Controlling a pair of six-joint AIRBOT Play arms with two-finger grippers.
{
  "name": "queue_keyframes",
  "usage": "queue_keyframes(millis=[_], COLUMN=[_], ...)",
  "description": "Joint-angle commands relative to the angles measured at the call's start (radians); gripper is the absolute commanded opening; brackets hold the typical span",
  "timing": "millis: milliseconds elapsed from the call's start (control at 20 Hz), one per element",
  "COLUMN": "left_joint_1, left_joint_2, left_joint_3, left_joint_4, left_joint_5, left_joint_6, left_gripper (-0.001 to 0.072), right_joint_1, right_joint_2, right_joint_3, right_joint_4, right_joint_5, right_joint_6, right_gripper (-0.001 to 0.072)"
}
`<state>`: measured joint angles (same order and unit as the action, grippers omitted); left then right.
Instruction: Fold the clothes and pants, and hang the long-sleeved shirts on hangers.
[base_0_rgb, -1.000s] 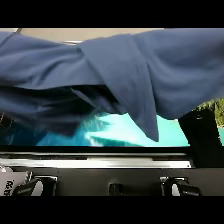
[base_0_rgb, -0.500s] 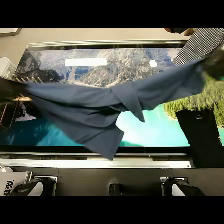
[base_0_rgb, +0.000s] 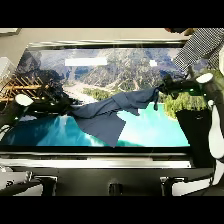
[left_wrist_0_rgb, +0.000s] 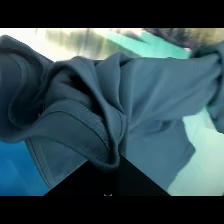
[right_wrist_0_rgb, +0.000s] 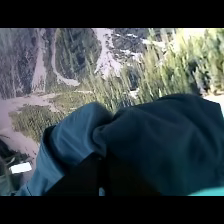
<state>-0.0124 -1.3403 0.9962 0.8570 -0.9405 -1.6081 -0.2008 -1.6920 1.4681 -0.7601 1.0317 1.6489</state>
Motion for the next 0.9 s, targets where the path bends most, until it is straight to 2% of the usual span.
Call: queue_keyframes(millis=[0, 100, 150, 200, 250, 350, 450, 650, 850], left_joint_1=[-0.019, -0.018, -0.018, -0.018, -0.018, -0.018, -0.018, -0.018, -0.018], left_joint_2=[-0.084, -0.082, -0.081, -0.078, -0.076, -0.068, -0.058, -0.057, -0.057], left_joint_3=[-0.008, -0.002, 0.004, 0.009, 0.014, 0.021, 0.02, 0.02, 0.02], left_joint_4=[-0.002, -0.001, -0.001, -0.002, -0.002, -0.001, -0.001, -0.001, -0.001], left_joint_5=[0.072, 0.077, 0.076, 0.077, 0.074, 0.056, 0.039, 0.011, -0.013], left_joint_6=[0.013, 0.021, 0.042, 0.046, 0.046, 0.046, 0.046, 0.056, 0.058], left_gripper=[0.0019, 0.0019, 0.0019, 0.0019, 0.0019, 0.0019, 0.0019, 0.0019, 0.0019], right_joint_1=[-0.003, -0.035, -0.063, -0.097, -0.127, -0.182, -0.228, -0.2, 0.021], right_joint_2=[-0.085, -0.068, -0.048, -0.02, 0.013, 0.104, 0.232, 0.524, 0.701], right_joint_3=[0.002, 0.013, 0.014, 0.014, 0.014, 0.005, -0.066, -0.43, -0.807], right_joint_4=[0.097, 0.094, 0.08, 0.032, -0.05, -0.227, -0.28, -0.161, 0.033], right_joint_5=[0.006, 0.134, 0.215, 0.296, 0.367, 0.478, 0.511, 0.374, 0.154], right_joint_6=[-0.031, -0.059, -0.066, -0.076, -0.075, -0.1, -0.151, -0.135, -0.084], right_gripper=[0.0039, 0.0104, 0.0181, 0.0338, 0.0445, 0.0462, 0.046, 0.0461, 0.0461])
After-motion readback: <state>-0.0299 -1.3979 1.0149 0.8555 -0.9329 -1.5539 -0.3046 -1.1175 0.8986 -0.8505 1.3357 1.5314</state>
